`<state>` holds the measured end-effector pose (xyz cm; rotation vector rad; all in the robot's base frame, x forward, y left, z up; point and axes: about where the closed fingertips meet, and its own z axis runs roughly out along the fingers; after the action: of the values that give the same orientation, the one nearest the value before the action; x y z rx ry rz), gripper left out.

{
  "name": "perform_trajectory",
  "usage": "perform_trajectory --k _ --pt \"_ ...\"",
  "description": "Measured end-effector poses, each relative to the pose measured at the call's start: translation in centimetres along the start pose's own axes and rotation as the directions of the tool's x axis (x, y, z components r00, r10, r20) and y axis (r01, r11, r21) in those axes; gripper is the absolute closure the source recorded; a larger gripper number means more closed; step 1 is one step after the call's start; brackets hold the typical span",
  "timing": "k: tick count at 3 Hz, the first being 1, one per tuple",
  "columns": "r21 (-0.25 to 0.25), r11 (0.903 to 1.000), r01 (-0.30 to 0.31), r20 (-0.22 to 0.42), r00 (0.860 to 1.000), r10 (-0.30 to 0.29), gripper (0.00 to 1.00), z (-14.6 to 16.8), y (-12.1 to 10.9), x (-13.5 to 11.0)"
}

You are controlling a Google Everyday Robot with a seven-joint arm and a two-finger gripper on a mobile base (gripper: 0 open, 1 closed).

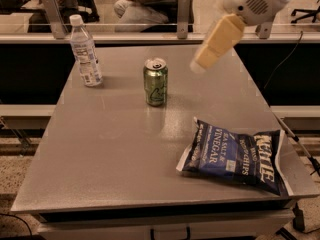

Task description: Knock blue plastic bottle over

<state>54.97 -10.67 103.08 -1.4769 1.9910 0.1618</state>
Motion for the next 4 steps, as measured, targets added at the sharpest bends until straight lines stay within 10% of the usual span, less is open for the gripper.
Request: perform_trajectory --k 4 --pt "0.037 0.9792 -0.200 0.096 0.976 0.195 0.00 15.9 -3.9 -9.0"
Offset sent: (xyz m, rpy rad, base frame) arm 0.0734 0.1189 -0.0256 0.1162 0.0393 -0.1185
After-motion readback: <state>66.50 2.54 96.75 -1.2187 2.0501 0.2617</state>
